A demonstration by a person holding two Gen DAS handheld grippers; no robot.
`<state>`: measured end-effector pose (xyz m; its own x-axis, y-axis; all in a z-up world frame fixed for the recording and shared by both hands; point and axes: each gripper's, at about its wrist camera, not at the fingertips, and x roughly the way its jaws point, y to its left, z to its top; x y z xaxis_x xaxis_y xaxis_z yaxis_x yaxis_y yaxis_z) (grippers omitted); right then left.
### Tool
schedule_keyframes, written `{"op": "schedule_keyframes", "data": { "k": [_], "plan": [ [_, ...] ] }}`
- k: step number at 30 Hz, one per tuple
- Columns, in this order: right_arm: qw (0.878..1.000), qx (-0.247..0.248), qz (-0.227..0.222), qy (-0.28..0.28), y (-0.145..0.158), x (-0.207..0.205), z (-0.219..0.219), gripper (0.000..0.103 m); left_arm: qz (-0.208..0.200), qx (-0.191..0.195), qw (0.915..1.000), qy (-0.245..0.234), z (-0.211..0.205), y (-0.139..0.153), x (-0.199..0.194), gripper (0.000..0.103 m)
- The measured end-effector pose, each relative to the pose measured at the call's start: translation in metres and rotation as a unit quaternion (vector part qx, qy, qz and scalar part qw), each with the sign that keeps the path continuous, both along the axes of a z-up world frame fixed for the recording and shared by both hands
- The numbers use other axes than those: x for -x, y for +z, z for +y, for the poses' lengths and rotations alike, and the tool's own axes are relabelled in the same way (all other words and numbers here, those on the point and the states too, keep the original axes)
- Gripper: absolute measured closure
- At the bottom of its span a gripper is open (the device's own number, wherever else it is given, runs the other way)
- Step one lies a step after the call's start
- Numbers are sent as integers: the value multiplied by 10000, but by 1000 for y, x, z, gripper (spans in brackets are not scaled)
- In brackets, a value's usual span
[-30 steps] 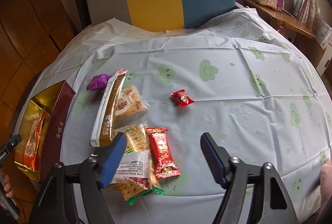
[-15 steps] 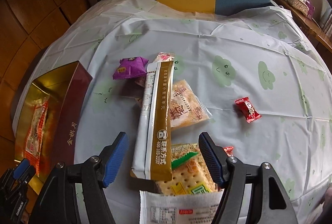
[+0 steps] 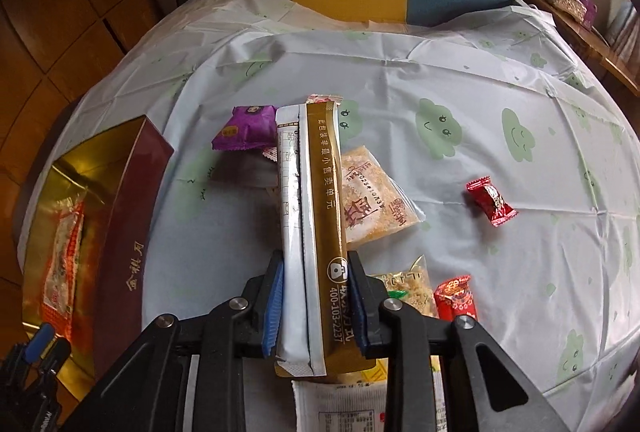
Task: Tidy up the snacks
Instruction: 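Grasp the long white-and-gold stick package with the right tool and lift, then lower the stick package into the gold tray and open the right tool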
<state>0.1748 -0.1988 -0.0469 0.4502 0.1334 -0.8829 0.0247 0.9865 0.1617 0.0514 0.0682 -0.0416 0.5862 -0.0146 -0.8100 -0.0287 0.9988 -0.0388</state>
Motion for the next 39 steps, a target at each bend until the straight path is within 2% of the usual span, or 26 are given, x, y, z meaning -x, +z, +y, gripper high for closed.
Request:
{"op": "schedule_keyframes", "data": {
  "k": [5, 14, 24, 28, 32, 39],
  "plan": [
    [9979, -593, -151, -220, 15, 8, -1, 74, -33, -25, 10000, 79, 4, 2, 3, 61],
    [9944, -958, -425, 135, 39, 36, 42, 74, -88, -80, 9996, 246, 14, 5, 10, 61],
    [9862, -1607, -133, 383, 41, 32, 91, 74, -67, -42, 9990, 444, 27, 4, 15, 61],
    [9811, -1882, -59, 442, 39, 18, 111, 67, -80, -20, 9987, 501, 32, 5, 16, 61],
    [9801, -1853, -63, 713, 39, 14, 134, 60, -62, -25, 9985, 536, 36, 4, 17, 61],
    [9852, -1403, -212, 962, 38, 36, 136, 60, -61, -10, 9986, 531, 36, 3, 18, 61]
  ]
}}
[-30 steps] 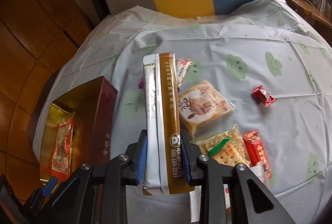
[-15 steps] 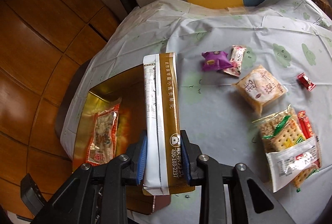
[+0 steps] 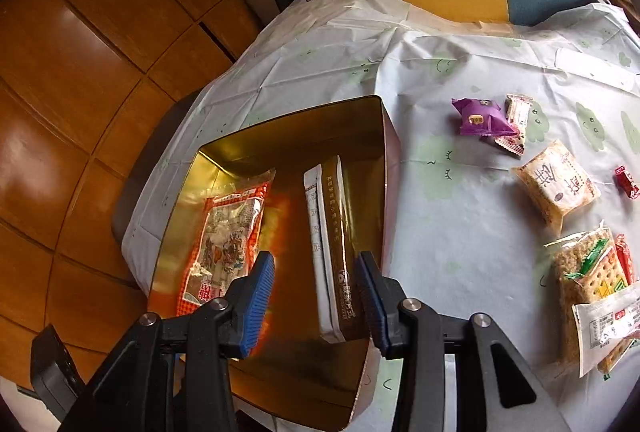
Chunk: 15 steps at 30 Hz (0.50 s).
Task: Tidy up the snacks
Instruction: 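Lower the stick package into the gold tray and open the right tool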
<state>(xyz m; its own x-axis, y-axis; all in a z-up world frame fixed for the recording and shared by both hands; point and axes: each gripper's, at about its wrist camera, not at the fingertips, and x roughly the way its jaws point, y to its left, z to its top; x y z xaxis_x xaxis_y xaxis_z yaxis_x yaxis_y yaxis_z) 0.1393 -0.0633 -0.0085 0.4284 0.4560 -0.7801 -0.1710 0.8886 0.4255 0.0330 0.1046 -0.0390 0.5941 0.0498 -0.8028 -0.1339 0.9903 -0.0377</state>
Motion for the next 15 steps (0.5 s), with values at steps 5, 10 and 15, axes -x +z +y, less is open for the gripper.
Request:
{"op": "schedule_keyframes", "data": {
  "k": [5, 10, 15],
  "plan": [
    [9993, 324, -189, -16, 0, 12, -6, 60, -16, -36, 10000, -55, -5, 1, 1, 61],
    [9970, 611, -476, 6, 6, 24, -8, 60, -16, -68, 9999, -81, -8, 2, 1, 61],
    [9939, 832, -727, 47, 10, 34, -11, 57, -28, -135, 9998, -132, -12, 2, 2, 61]
  ]
}}
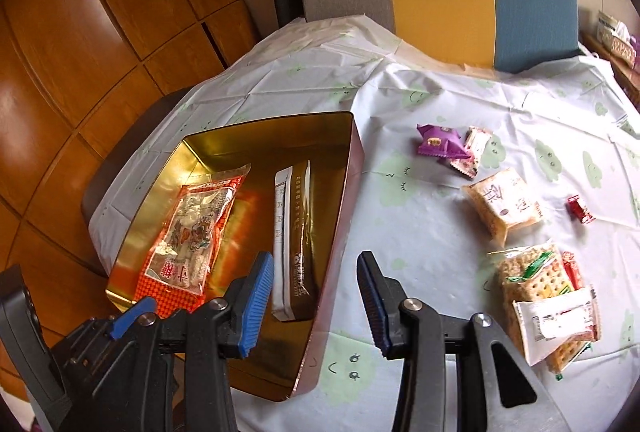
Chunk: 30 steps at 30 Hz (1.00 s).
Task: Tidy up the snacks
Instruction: 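Lower the stick package into the gold tray and open the right tool, then grasp the white printed snack packet with the left tool and lift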
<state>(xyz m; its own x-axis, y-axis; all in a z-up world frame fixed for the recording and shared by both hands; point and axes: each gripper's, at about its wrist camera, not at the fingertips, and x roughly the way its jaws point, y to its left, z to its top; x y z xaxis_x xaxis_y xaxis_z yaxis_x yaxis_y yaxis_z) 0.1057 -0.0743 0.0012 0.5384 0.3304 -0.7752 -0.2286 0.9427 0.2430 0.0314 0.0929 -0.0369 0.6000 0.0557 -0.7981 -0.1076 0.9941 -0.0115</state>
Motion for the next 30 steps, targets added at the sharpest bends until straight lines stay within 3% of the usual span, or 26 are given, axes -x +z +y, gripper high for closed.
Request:
{"op": "schedule_keyframes", "data": {
  "k": [15, 30],
  "plan": [
    [9986, 440, -247, -166, 3, 19, -41, 53, 8, -85, 9999, -136, -10, 0, 1, 61],
    [9884, 997, -245, -1122, 11, 26, -159, 52, 9, -207, 9992, -352, -25, 1, 0, 61]
  ]
}}
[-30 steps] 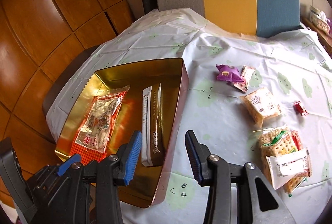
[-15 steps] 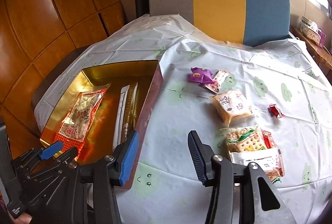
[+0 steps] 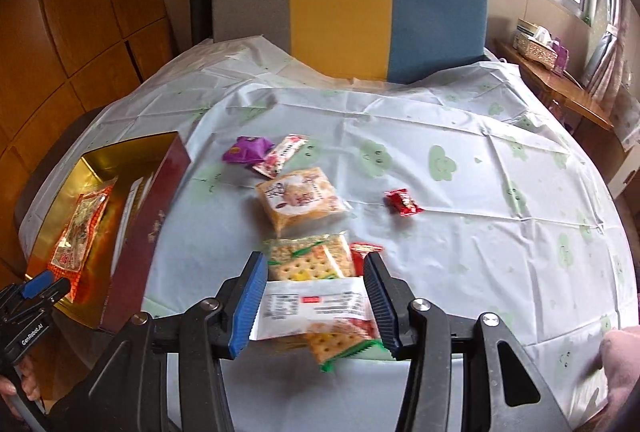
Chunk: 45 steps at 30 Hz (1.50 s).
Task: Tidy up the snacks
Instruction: 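Grasp the white printed snack packet with the left tool and lift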
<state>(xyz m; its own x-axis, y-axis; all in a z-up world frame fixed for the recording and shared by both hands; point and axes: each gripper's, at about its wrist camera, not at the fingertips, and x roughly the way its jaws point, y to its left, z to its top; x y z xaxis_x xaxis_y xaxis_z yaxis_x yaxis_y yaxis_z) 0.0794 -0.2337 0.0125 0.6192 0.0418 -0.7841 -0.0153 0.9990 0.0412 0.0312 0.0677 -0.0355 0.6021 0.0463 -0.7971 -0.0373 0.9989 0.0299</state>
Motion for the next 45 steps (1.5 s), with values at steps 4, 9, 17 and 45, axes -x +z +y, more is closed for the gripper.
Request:
{"op": "schedule_keyframes", "data": {
  "k": [4, 9, 17, 45],
  "plan": [
    [9992, 164, 20, -360, 0, 3, -37, 52, 11, -11, 10000, -65, -4, 0, -1, 61],
    [9941, 171, 13, -1075, -4, 4, -85, 52, -54, -69, 9995, -309, -17, 5, -3, 61],
    [9753, -914, 348, -1982, -22, 5, -140, 52, 125, 330, 9931, -1119, -58, 18, -20, 61],
    [9665, -1661, 509, -1888, -31, 2, -146, 48, 559, -171, 8817, -4682, -267, -13, -68, 58]
  ]
}}
